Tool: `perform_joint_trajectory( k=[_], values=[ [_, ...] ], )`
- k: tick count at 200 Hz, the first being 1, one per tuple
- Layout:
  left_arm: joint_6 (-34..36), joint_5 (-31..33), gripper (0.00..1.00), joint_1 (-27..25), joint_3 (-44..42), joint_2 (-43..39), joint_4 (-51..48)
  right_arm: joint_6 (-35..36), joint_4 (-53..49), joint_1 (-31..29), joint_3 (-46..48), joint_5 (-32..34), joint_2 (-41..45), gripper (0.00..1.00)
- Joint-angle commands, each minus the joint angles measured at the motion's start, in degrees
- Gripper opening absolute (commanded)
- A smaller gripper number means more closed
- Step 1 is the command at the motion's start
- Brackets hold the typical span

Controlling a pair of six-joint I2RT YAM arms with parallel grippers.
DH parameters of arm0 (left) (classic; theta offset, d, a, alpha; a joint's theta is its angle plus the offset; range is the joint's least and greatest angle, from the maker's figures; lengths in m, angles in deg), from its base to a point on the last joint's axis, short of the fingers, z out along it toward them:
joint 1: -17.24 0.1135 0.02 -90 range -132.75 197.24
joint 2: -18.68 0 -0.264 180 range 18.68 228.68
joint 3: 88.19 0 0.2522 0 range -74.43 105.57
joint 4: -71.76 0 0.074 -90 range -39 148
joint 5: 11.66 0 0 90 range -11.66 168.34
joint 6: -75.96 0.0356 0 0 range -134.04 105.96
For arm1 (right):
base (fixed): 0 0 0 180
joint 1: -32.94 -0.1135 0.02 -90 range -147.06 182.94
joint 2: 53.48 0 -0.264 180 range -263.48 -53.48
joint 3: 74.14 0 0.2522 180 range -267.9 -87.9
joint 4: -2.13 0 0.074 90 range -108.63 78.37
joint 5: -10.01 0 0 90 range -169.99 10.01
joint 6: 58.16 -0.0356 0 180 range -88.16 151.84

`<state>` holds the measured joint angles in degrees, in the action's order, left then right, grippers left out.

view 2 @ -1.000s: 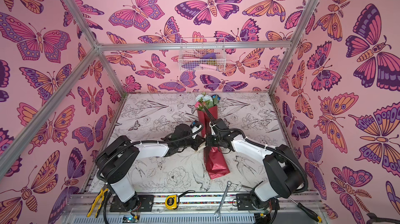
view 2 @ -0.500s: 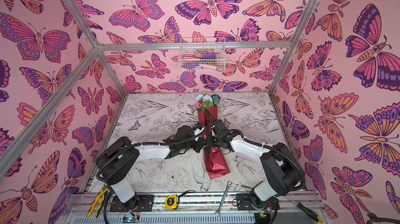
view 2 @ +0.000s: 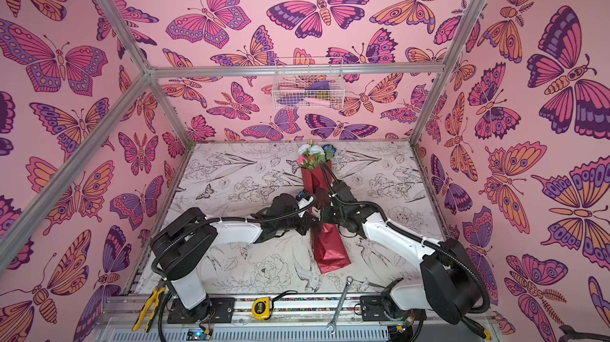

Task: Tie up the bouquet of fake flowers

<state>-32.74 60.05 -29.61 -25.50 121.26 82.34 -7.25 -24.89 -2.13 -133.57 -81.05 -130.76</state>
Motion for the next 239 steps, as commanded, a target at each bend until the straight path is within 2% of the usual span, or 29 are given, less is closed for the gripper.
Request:
perform_joint_trajectory(
  k=[1,9,35,57,95,145,175,211,239],
  values=[
    [-0.11,-0.23,0.0,-0.17,0.84,1.04,0.93,-2.69,-0.76,-0.58,0.21,0.63,0.3,0.32],
    [-0.11,-0.34,0.01,-0.22,0.85,1.14,0.82,-3.12,-0.34,-0.69,0.17,0.15,0.11,0.37],
    [-0.02,-0.7,0.01,-0.26,0.82,1.16,0.88,-3.45,0.42,-1.01,-0.36,-0.39,-0.64,0.43],
    [0.02,-0.78,0.01,-0.26,0.82,1.21,0.8,-3.12,0.39,-1.22,-1.03,-0.51,-2.01,0.45],
    [0.04,-0.96,0.01,-0.26,1.0,0.98,0.8,-2.42,0.47,-1.49,-2.04,-0.13,-5.21,0.44],
    [-0.16,-0.48,0.04,-0.26,0.32,-0.01,0.8,-3.32,-0.09,-1.47,-1.14,2.47,-6.13,0.27],
    [-0.65,-0.11,0.1,-0.26,-0.3,-1.33,0.8,-3.44,0.48,-1.48,-0.91,2.33,-6.91,0.27],
    [-0.55,0.3,0.08,-0.17,-0.15,-0.94,0.53,-4.1,0.9,-1.48,-0.91,1.67,-6.08,0.26],
    [-0.73,-0.17,0.04,-0.17,0.2,-0.02,0.74,-5.09,-0.92,-1.49,-0.3,4.3,-2.16,0.35]
  ],
)
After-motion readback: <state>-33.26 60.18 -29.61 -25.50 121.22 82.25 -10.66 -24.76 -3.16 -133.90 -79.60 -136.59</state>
